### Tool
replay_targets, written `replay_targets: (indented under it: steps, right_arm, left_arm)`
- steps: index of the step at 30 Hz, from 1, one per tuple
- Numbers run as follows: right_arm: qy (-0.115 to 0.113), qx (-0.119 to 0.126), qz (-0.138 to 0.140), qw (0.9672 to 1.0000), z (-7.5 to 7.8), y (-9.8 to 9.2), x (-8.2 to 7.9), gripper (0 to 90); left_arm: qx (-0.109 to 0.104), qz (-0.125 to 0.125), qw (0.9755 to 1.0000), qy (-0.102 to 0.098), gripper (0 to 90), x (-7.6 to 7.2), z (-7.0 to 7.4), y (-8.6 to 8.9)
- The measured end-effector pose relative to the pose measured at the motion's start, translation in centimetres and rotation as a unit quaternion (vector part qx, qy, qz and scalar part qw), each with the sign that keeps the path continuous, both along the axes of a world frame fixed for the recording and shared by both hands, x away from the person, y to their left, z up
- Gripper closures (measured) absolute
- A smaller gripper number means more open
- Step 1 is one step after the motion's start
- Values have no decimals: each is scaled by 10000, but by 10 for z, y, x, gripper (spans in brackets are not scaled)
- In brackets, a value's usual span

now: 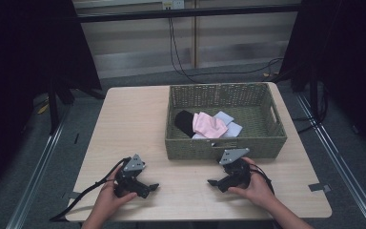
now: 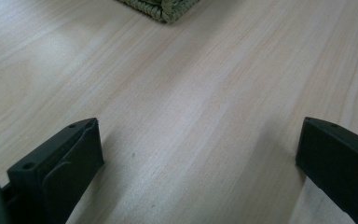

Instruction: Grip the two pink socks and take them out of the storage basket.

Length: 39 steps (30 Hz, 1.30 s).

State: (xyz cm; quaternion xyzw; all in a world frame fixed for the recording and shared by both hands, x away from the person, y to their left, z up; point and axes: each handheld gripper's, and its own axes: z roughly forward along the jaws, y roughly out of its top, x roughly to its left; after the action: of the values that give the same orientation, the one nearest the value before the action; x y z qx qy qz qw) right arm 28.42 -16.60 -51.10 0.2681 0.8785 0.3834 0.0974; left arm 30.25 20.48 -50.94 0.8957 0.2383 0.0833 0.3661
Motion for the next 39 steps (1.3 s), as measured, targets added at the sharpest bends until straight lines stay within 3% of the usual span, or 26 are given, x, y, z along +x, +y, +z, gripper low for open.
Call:
replay_targets:
  steps: [8,16,27,39]
  right_arm:
    - [24,1,2,10000,1,0,-2,139]
    - [478,-189,125,9986,13,0,2,177]
    - [678,-411,356,9962,43,-3,10,199]
    - [976,-589,396,9927,81,-8,17,211]
  left_arm:
    - [-1,1,10000,2,0,0,0,0]
    - [0,2,10000,1,0,0,0,0]
    - [11,-5,10000,7,0,0,0,0]
    - [12,-5,10000,8,0,0,0,0]
